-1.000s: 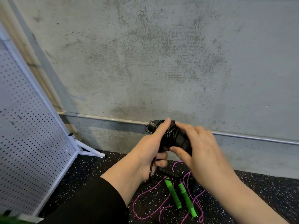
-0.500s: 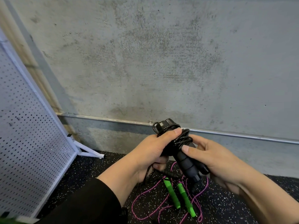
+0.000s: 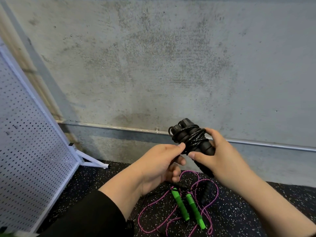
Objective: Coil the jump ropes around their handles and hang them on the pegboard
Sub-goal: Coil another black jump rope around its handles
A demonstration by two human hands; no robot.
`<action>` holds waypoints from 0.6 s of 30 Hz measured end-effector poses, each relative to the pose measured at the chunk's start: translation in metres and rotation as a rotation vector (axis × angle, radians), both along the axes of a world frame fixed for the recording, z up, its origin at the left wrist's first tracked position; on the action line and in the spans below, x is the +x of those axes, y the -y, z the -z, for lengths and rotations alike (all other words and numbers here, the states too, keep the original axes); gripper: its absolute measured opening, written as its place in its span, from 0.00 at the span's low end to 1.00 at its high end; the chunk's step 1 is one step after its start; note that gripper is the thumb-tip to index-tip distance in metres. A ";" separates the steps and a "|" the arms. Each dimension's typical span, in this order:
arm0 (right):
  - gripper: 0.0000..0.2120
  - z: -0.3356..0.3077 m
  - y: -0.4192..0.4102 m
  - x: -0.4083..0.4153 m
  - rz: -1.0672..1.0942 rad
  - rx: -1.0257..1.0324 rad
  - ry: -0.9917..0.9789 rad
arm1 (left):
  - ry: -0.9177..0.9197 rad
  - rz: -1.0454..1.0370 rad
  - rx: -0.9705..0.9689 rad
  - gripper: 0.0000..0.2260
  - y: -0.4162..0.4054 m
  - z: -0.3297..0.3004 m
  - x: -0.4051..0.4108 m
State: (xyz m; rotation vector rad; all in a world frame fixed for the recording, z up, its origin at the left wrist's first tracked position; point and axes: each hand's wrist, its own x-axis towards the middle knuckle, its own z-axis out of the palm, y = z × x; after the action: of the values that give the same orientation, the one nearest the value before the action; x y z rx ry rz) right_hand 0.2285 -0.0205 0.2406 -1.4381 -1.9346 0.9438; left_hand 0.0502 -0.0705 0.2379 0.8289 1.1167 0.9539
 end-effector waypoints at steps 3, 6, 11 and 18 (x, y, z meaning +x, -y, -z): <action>0.36 0.001 -0.001 0.000 0.032 0.053 0.080 | -0.116 -0.063 0.047 0.13 -0.001 0.000 0.000; 0.37 0.001 0.000 -0.002 0.016 0.072 0.134 | -0.239 -0.183 0.092 0.13 -0.001 -0.001 -0.001; 0.36 0.007 -0.006 0.003 0.074 0.077 0.081 | -0.195 -0.342 0.174 0.13 0.001 -0.010 -0.004; 0.35 0.001 0.003 0.011 0.088 0.042 0.020 | -0.535 -0.273 0.344 0.11 0.008 -0.013 -0.003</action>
State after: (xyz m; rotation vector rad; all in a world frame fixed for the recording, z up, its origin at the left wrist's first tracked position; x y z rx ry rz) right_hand 0.2396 -0.0234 0.2397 -1.5015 -1.8777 0.8473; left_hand 0.0477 -0.0789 0.2509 1.2831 1.5793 1.2103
